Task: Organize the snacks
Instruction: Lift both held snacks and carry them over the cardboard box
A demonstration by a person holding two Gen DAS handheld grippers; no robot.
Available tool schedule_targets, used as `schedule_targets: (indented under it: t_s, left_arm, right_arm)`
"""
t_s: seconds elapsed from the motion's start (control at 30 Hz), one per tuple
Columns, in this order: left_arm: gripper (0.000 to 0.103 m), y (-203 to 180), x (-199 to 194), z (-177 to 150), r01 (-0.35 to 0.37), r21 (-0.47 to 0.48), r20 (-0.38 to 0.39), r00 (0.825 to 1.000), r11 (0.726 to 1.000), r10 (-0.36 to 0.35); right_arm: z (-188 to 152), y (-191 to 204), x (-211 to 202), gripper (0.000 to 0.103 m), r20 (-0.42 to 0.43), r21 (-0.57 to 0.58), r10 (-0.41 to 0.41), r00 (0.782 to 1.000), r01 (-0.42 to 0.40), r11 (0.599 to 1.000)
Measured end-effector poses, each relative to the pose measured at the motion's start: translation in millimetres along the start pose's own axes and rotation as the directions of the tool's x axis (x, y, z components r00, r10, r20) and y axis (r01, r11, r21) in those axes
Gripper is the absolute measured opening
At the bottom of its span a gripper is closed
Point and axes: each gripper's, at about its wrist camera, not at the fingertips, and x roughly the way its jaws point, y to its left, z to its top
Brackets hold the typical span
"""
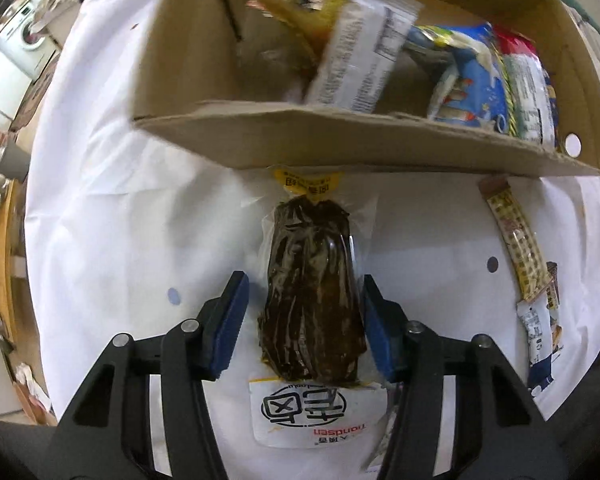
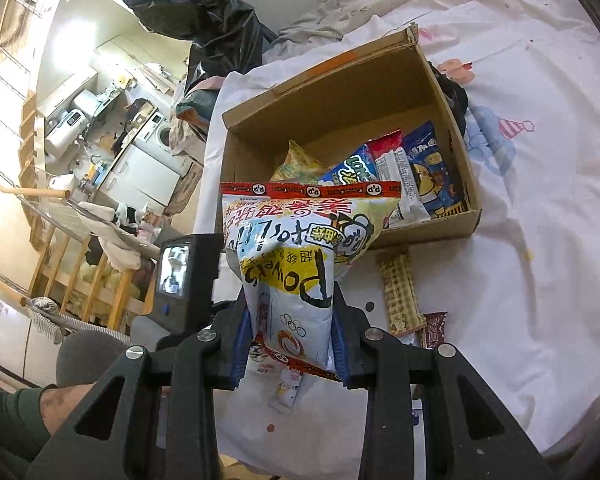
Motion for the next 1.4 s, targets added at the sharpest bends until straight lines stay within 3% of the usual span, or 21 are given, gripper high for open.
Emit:
schedule_targets:
  t_s: [0.13,0.37,0.8,1.13,1.4]
  left_arm:
    - [0.051,21,-12,-3,-0.017,-0.029,0.027,0.999,0.999,0.018]
    - [0.051,60,-46,-17,-0.058,-0.168,0.075,0.995,0.984,0.071]
    - [0.051,72,-149,-50,-0.027,-0.204,0.318,0.943,0.979,0.092]
    - [0.051,57,-189,10,0.013,-0.113,0.443,0.896,0.994,0.039]
    - [0.051,38,-196,48,0.03,-0.05,0.481,0.877,0.998,-0.002]
  right_arm:
    - [1,2,0,0.035,0.012,-0.004,0.001,1.0,-0.001,1.0]
    - [3,4,-3,0.035,0.026,-0.003,0.012,1.0,-0.012,1.0]
    - [7,7,-25,0.035,0.106,0.003,0.051,0.993,-0.051,0.999]
    - [38,-1,-42,0.035,0.188,0.008,0.023,0.982,-0.025,1.0]
    - [66,-15,-33,0.035,0.2,0.037,-0.012,0.98,0.005,0.999]
